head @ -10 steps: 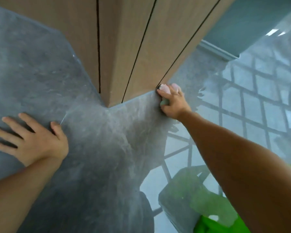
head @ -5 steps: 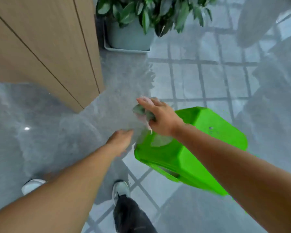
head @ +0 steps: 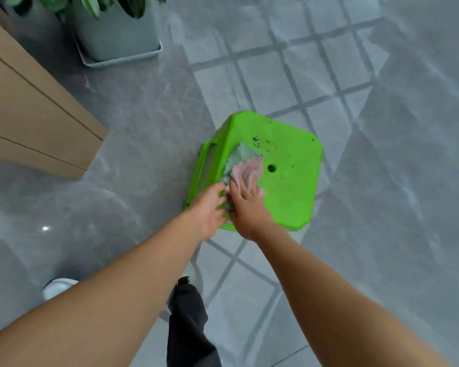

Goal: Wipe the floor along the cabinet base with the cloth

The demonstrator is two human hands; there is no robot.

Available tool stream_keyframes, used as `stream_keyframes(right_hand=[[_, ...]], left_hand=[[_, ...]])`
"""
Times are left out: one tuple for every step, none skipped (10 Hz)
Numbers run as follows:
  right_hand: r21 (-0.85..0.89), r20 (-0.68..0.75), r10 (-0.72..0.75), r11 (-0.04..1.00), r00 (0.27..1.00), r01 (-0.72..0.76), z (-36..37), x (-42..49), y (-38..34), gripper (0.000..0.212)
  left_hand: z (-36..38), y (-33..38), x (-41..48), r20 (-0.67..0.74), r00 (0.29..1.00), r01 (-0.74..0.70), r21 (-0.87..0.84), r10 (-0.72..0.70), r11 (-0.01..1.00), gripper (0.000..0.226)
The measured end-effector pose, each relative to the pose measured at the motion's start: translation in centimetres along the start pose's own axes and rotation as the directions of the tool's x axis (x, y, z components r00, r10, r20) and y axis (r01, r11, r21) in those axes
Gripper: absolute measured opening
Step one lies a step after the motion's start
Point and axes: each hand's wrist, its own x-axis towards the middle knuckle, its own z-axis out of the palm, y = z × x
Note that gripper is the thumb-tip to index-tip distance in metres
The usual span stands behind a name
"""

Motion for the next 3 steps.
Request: stream_keyframes(right_hand=[[0.003,0.121,0.046,0.999,0.992,-0.046,-0.6,0.3,-0.3,0.074],[0.057,0.159,0.097,0.993,0.983,-0.107,-5.8,-1.5,-1.7,0.066],[0.028,0.093,0.053,0.998,0.994,-0.056,-11.7,-5.8,-5.5,0.054]], left_hand=[[-2.4,0.3,-1.8,-0.075,0.997,-0.003,0.091,0.01,0.996,0.05],[-3.8,3.0,-6.4,-0.069,0.995,-0.047,0.261,0.067,0.964,0.048],[-5.0,5.6,-14.1,-0.162,0.949,-0.138,0.556,0.27,0.82,0.034]])
